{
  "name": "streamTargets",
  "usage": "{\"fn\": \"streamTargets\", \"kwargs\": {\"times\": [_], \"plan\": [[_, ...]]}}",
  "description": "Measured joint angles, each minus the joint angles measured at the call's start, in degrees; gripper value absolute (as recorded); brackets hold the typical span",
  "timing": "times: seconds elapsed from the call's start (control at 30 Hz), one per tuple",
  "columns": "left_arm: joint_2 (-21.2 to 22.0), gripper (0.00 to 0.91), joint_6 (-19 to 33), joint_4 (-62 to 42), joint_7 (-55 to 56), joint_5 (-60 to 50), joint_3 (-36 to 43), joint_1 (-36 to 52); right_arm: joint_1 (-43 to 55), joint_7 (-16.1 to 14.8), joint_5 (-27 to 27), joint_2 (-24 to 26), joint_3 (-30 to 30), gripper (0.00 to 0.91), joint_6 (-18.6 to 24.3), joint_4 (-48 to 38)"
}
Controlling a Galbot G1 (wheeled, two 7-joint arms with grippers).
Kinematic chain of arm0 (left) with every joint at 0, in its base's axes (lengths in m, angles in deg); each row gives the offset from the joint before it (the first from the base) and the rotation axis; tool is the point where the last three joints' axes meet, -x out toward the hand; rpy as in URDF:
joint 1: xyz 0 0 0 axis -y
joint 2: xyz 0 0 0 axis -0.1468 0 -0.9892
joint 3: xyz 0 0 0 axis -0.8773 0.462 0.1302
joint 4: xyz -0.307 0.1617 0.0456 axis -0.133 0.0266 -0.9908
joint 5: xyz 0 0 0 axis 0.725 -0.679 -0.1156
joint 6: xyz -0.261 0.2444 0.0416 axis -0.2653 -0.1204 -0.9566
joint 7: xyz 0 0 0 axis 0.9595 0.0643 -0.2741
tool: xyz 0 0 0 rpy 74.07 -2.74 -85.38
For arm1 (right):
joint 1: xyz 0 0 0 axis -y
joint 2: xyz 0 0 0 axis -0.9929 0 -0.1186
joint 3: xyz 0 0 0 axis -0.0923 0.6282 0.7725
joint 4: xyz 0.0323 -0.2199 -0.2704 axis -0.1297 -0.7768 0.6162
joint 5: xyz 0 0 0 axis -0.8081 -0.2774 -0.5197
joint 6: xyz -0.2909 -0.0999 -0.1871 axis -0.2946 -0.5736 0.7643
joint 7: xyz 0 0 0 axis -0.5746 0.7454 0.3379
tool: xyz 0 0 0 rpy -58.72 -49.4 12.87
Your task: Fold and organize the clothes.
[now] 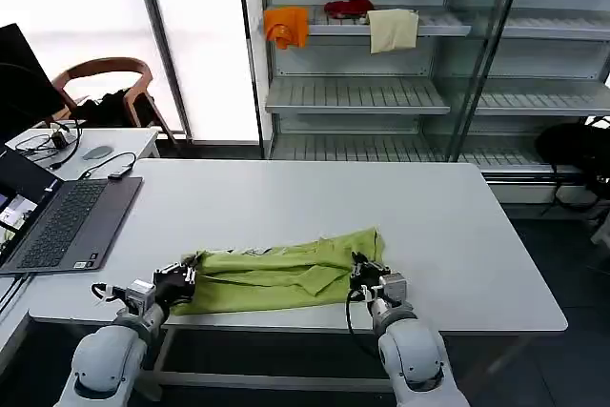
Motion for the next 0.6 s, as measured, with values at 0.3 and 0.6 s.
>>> {"fn": "streamTargets", "kwargs": {"times": [0.3, 0.6], "plan": [[1.52, 0.907, 2.32, 1.25, 3.06, 2.29, -1.13, -0.81, 0.9, 0.71, 1.09, 0.65, -1.65, 0.907, 0.19, 2.41], [4.75, 0.907, 5.42, 1.42, 8.81, 7.38, -1.23, -4.18, 4.03, 1.79, 6.58, 0.6, -3.66, 0.907, 0.54, 5.55]]}}
